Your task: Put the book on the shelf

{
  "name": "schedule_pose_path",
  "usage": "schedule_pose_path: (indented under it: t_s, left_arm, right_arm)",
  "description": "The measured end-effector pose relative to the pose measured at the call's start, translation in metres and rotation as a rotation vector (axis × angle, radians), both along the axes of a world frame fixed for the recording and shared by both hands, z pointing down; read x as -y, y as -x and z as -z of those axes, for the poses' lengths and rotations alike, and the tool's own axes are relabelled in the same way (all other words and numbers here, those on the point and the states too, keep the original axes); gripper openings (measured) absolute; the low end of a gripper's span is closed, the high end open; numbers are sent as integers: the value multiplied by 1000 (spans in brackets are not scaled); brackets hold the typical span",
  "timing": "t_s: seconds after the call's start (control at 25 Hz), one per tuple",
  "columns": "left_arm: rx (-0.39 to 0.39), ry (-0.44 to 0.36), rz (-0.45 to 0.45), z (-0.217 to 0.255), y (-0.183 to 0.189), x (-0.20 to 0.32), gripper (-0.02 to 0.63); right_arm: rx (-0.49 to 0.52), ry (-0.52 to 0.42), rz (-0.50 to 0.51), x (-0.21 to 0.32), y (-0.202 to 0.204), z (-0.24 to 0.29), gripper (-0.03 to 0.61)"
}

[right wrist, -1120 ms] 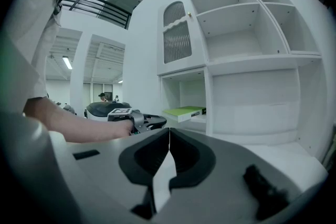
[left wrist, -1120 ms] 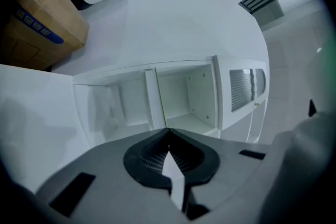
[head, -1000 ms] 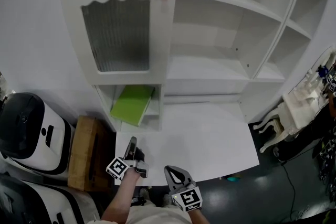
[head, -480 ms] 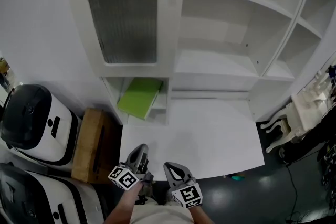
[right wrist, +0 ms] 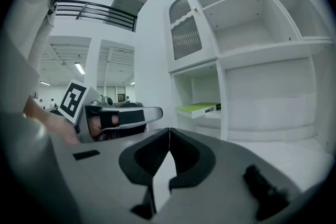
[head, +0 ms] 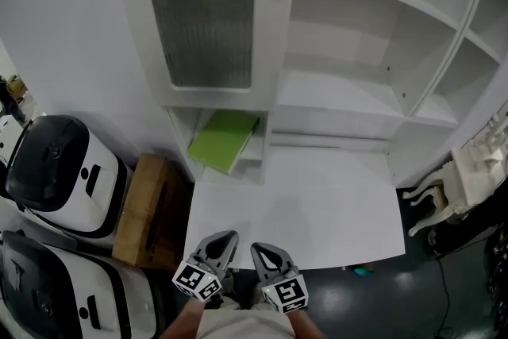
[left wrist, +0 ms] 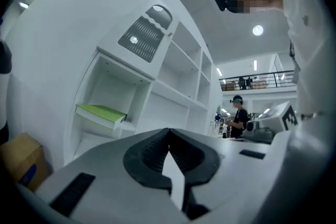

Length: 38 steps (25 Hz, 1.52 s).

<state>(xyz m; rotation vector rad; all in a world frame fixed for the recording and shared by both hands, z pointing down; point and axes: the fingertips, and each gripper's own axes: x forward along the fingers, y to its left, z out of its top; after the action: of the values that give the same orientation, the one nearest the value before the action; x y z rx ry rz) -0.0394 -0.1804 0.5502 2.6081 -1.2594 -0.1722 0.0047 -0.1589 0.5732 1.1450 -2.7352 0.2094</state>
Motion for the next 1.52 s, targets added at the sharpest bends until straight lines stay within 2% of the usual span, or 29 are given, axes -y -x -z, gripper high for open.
schedule_pose_path:
  t_s: [0.12,0.32,0.52,0.84,1.28,1.52]
  left_arm:
    - [63,-8,-3,-1,-1,-9,9]
    - [126,-3,-9,-6,-9,-28,9]
    - [147,36,32,-14,-7,-46,9]
    - [183,49,52,-21,15,-63,9]
    - [211,27,-36,-13,48,-71,9]
    - [219,14,-103,-11,61,-84,9]
  right_arm:
    - [2,1,0,-2,-2,0,14]
    - [2,13,-4,-7,-8,-8,14]
    - [2,33,38,-17,-4,-16,14]
    - [-10,35,77,-26,18,-15,14]
    - [-51,1,79,-44,66,3,14]
    - [-65,5,7,-56,73,-2,14]
